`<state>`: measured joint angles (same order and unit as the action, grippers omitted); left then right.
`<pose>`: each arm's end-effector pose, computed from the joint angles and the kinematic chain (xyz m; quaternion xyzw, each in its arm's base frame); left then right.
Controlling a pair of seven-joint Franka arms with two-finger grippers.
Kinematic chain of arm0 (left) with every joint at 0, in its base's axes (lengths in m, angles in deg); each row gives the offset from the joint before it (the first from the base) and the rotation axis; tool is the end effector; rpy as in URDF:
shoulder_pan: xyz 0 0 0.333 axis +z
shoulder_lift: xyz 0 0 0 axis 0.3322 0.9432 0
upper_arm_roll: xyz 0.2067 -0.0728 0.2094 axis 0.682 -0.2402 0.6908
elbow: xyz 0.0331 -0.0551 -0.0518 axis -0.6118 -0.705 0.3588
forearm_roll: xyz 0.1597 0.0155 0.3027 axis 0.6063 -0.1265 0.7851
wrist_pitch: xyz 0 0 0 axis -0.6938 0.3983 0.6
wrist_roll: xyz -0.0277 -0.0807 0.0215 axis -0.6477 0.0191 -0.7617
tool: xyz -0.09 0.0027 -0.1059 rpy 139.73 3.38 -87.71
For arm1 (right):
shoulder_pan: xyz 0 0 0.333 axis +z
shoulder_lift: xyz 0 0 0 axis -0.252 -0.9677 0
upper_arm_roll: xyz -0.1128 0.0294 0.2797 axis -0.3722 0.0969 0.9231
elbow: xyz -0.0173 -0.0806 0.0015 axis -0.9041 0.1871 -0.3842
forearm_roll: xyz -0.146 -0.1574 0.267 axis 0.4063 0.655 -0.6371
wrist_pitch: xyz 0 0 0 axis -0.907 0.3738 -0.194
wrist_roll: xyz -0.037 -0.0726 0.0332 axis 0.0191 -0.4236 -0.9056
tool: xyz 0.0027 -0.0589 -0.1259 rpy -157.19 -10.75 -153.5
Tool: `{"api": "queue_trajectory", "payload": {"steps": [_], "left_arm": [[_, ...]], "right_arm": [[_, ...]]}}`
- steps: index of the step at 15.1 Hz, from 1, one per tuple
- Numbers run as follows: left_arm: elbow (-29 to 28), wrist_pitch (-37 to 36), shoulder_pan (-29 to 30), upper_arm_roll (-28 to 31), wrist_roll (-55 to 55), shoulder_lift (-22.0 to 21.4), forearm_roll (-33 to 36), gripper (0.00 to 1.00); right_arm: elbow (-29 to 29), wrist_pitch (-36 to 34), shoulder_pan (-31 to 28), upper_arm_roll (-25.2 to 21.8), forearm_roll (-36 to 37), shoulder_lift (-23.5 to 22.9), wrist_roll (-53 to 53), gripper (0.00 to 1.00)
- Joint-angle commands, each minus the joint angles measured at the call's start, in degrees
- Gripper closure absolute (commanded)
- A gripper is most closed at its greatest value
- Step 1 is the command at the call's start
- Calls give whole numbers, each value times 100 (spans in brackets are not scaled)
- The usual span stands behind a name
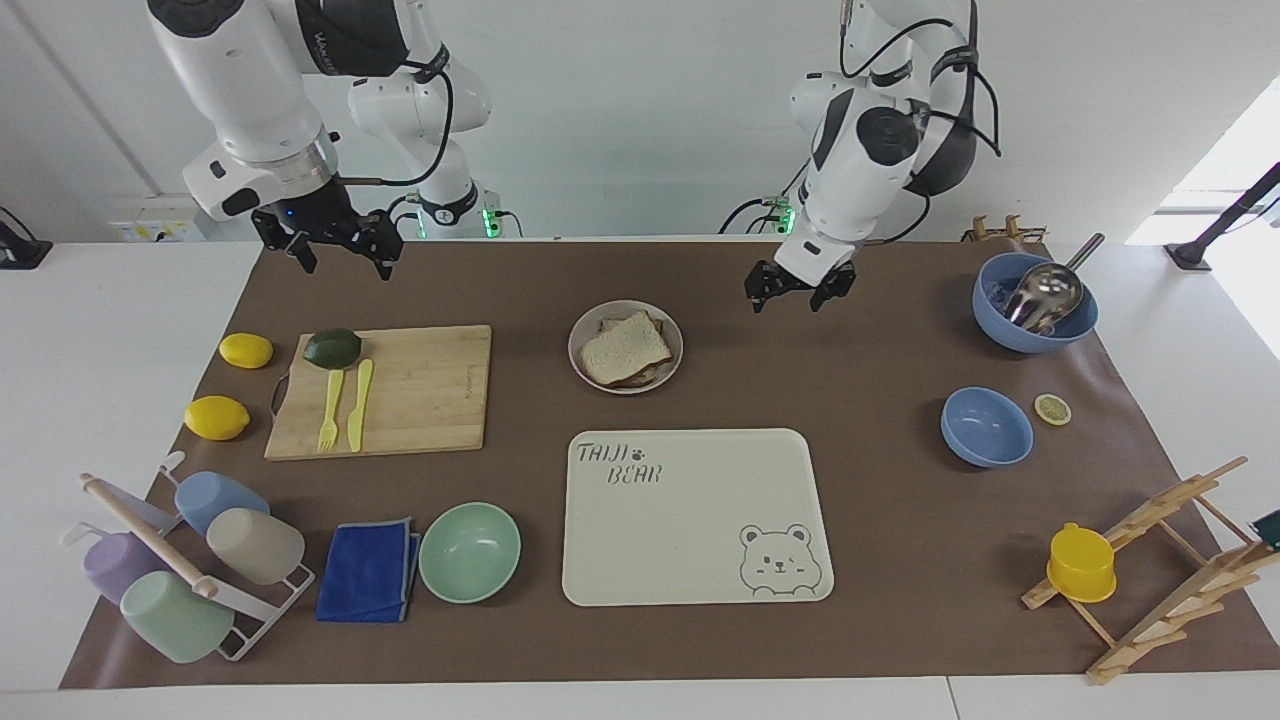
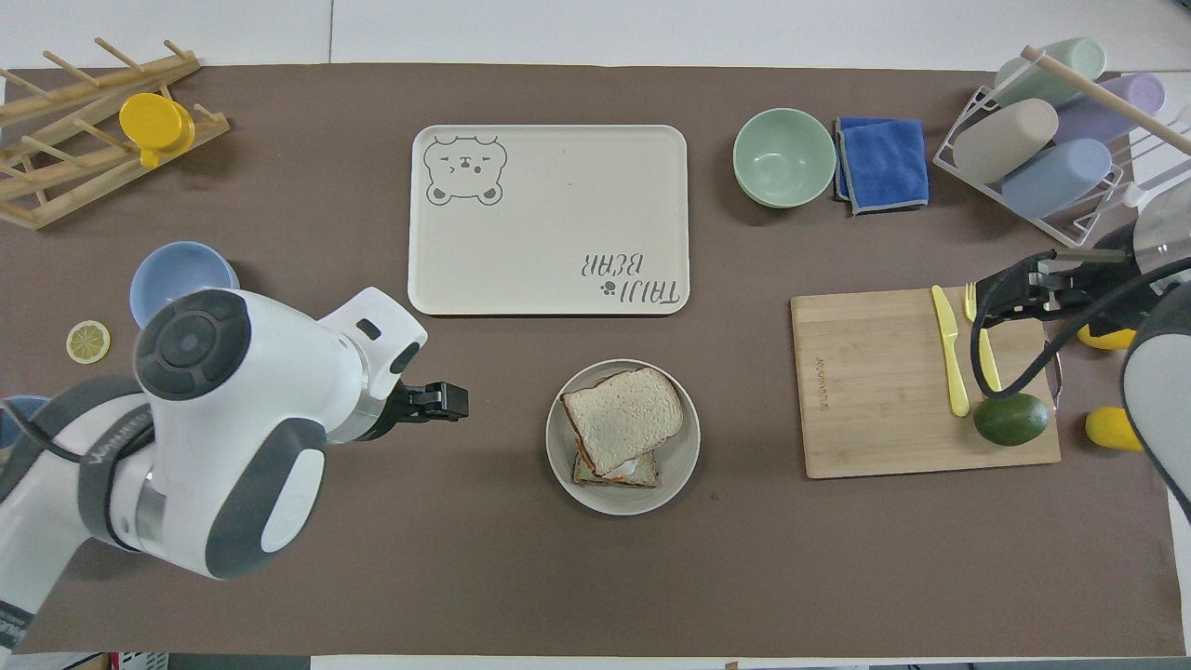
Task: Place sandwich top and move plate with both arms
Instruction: 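Withdraw the right gripper while the left gripper reaches the plate rim, then grasp the plate rim with the left gripper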
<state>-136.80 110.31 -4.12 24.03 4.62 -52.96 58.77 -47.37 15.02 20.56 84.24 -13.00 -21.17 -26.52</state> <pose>0.3894 -0.2355 0.4017 0.9968 -0.0127 -0.0596 0.0511 0.4835 0.0184 0.5530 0.9963 -0.0632 -0.0522 0.0256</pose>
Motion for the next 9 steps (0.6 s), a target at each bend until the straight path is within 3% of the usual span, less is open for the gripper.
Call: {"api": "queue_trajectory", "payload": {"steps": [1,3,5,9], "left_arm": [[-560,835,-502,106,-277,76,-106,0],[-762,1336,-749,97,-411,235,-150,0],[-912,1662,-811,97,-420,314,-736,0],[-947,2172,-996,89,-393,621,-871,5]], "right_arm": [[-42,364,-122,-253,-127,-84,-495,0],[-16,174,-105,-360,-127,-92,-1155,0],[54,94,-105,-465,-144,-180,-1218,0],[291,68,-131,-466,-127,-207,-1271,0]]}}
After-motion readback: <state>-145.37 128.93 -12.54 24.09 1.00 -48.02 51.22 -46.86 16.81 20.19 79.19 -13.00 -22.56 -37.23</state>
